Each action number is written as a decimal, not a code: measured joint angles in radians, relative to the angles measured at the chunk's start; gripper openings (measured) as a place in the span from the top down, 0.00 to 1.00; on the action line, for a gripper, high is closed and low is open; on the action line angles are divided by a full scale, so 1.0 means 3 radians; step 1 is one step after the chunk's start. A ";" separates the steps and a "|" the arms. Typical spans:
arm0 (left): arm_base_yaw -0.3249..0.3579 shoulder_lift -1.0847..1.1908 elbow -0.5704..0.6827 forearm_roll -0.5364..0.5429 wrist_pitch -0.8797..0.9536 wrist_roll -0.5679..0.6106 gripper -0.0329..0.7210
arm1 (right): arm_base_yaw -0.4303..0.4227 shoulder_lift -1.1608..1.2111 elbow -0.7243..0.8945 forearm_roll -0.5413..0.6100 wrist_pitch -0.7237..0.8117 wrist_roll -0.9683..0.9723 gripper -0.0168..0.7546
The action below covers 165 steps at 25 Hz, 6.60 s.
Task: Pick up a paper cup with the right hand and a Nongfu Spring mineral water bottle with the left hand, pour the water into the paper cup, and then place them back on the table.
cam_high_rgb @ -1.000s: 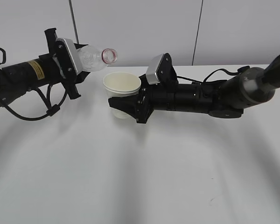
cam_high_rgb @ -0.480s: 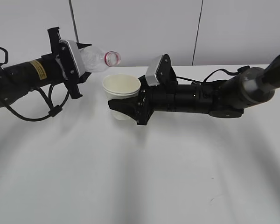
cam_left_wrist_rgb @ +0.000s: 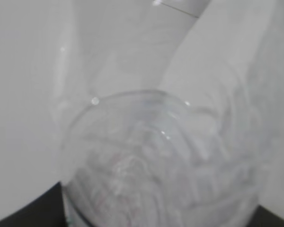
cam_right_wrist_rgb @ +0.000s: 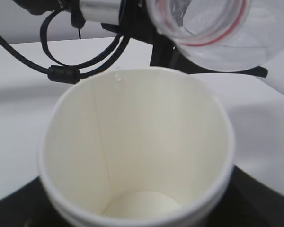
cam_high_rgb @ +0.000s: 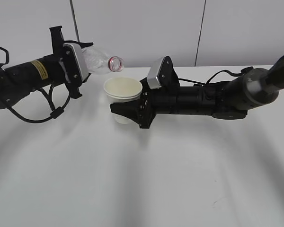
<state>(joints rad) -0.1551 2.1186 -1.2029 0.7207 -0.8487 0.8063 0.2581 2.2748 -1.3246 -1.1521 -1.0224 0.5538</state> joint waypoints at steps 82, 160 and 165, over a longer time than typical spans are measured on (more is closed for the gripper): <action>0.0000 0.0000 0.0000 -0.0317 -0.0199 0.1046 0.46 | 0.0000 0.0026 0.0000 0.0158 0.0138 0.0062 0.35; 0.0000 0.0000 0.0000 -0.0346 -0.0292 0.1205 0.46 | 0.0000 0.0026 0.0000 0.0040 0.0210 0.0062 0.35; 0.0000 0.0000 0.0000 -0.0379 -0.0292 0.1205 0.46 | 0.0000 0.0026 0.0000 0.0040 0.0210 0.0062 0.35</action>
<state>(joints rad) -0.1551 2.1186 -1.2029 0.6071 -0.9362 1.1679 0.2581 2.2826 -1.3246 -1.1401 -0.9595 0.5724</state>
